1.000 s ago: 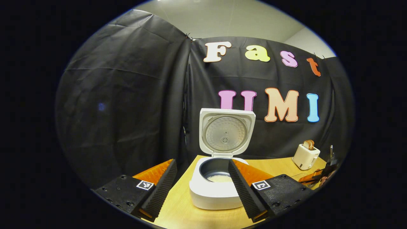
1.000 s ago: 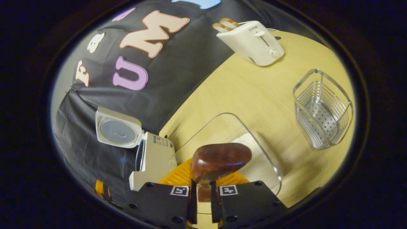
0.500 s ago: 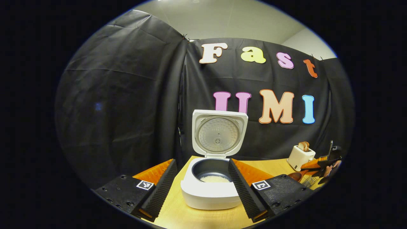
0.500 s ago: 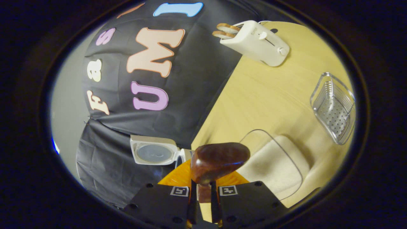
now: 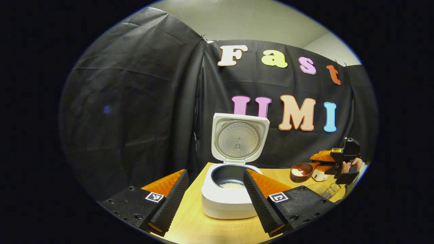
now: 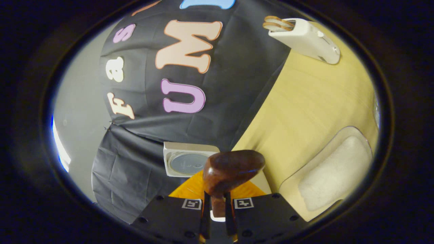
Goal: Close the left gripper, press the button to open the rice cooker; take a wooden spoon from the chopstick holder with the right hand, scoop a spoonful of rice and pour it into the rice cooker, then put the wooden spoon back into the chopstick holder.
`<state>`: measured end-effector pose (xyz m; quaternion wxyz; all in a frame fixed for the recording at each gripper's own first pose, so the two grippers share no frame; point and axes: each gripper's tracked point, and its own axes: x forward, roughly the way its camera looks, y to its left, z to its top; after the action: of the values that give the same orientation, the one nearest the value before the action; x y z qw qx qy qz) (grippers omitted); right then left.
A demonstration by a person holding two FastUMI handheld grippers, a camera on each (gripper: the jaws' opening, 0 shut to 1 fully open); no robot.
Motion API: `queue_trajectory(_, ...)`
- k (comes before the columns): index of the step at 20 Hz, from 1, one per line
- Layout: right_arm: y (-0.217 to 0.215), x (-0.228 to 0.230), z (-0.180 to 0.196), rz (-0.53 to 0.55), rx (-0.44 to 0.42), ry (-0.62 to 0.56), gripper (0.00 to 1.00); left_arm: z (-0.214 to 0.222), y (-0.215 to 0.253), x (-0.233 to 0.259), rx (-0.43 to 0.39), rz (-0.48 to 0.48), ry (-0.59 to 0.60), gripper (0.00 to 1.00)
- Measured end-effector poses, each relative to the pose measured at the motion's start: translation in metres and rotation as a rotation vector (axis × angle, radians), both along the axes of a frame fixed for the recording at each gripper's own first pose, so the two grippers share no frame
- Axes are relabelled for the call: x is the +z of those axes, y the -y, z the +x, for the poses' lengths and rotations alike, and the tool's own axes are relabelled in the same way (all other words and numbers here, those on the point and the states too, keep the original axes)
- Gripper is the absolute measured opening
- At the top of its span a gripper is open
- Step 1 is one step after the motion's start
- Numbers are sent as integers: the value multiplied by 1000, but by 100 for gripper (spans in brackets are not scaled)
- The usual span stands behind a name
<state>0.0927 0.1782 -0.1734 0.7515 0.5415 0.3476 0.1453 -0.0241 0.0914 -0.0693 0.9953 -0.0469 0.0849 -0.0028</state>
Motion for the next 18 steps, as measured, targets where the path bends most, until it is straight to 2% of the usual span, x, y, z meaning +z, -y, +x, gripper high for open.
queue_trajectory(3,-34,7,13,-8,26,18,20,-5,-15,-2,16,-8,-3,96)
queue_trajectory(10,-107,9,34,-98,90,76,20,-14,-49,-11,52,-21,-15,93)
queue_trajectory(13,-136,3,46,-169,118,111,18,-16,-60,-15,61,-18,-24,95)
queue_trajectory(18,-183,-18,56,-320,197,163,23,-20,-73,-22,70,-24,-39,95)
